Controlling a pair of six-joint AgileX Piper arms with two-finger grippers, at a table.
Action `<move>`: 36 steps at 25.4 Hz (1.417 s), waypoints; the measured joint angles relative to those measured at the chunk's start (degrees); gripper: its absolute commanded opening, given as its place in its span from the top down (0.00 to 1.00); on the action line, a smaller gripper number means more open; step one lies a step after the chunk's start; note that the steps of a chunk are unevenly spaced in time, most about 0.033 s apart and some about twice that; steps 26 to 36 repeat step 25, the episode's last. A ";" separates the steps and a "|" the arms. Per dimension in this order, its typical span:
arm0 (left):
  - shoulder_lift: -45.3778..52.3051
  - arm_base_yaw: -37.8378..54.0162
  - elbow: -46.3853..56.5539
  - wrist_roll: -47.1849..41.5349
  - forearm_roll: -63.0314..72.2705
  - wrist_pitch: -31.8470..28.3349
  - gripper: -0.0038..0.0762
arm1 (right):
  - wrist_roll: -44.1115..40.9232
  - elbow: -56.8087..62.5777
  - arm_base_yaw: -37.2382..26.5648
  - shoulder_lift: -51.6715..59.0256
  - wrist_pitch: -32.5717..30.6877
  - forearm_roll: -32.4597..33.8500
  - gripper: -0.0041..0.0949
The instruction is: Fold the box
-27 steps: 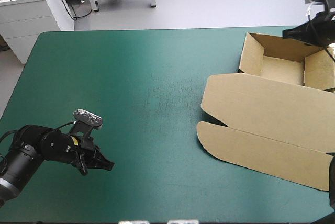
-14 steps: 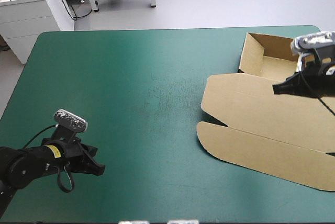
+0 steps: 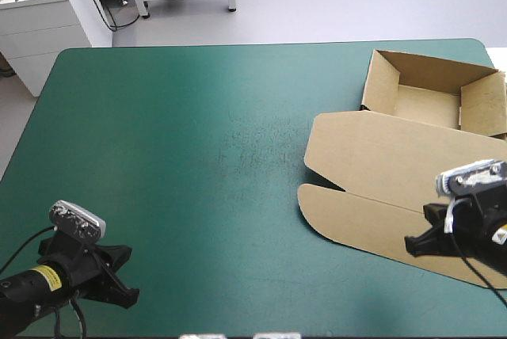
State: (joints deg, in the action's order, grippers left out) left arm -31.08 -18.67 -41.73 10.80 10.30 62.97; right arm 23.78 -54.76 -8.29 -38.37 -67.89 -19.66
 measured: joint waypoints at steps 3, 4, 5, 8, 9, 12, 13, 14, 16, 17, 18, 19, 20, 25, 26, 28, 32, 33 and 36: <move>2.26 0.00 4.11 0.00 0.00 0.13 0.96 | 1.23 5.43 0.00 5.44 0.36 -0.63 0.96; 3.74 0.00 6.60 0.00 0.03 -0.04 0.96 | 1.54 8.92 0.00 8.95 0.75 -0.76 0.96; 4.36 0.00 7.62 0.00 0.03 -0.18 0.96 | 1.62 10.49 0.00 10.31 0.93 -0.81 0.96; 6.65 0.00 9.77 0.00 0.03 -0.84 0.96 | 1.70 15.74 0.00 15.97 1.08 -0.93 0.96; 7.02 0.00 10.15 0.00 0.03 -1.25 0.96 | 1.82 17.03 0.00 17.14 1.13 -0.93 0.96; 7.49 0.00 10.92 0.00 0.03 -1.35 0.96 | 1.83 20.34 0.00 19.66 1.79 -0.98 0.96; 7.49 0.00 11.33 0.00 0.03 -1.41 0.96 | 1.83 22.28 0.00 20.22 2.24 -0.98 0.96; 7.49 0.00 11.60 0.00 0.03 -1.36 0.96 | 1.83 23.72 0.00 20.52 2.98 -1.04 0.96; 7.49 0.00 11.70 0.00 0.03 -0.72 0.96 | 1.83 26.30 0.13 20.88 4.40 -1.65 0.96; 7.49 0.06 11.76 0.00 0.03 -0.27 0.96 | 1.83 26.60 0.86 20.92 4.77 -1.87 0.96; 7.49 0.06 11.90 0.00 0.03 -0.07 0.96 | 1.83 26.66 1.81 20.92 4.93 -2.01 0.96; 7.49 0.06 12.30 0.00 0.07 0.15 0.96 | 1.83 26.71 3.36 20.92 5.01 -2.06 0.96; 7.49 0.06 12.49 0.00 0.07 0.29 0.96 | 1.83 26.71 4.49 20.92 5.01 -2.06 0.96; 7.49 0.06 13.08 0.00 0.07 0.11 0.96 | 1.83 26.71 6.38 20.92 5.01 -2.06 0.96; 7.49 0.06 13.08 0.00 0.07 0.11 0.96 | 1.83 26.71 6.38 20.92 5.01 -2.06 0.96; 7.49 0.06 13.08 0.00 0.07 0.11 0.96 | 1.83 26.71 6.38 20.92 5.01 -2.06 0.96; 7.49 0.06 13.08 0.00 0.07 0.11 0.96 | 1.83 26.71 6.38 20.92 5.01 -2.06 0.96; 7.49 0.06 13.08 0.00 0.07 0.11 0.96 | 1.83 26.71 6.38 20.92 5.01 -2.06 0.96; 7.49 0.06 13.08 0.00 0.07 0.11 0.96 | 1.83 26.71 6.38 20.92 5.01 -2.06 0.96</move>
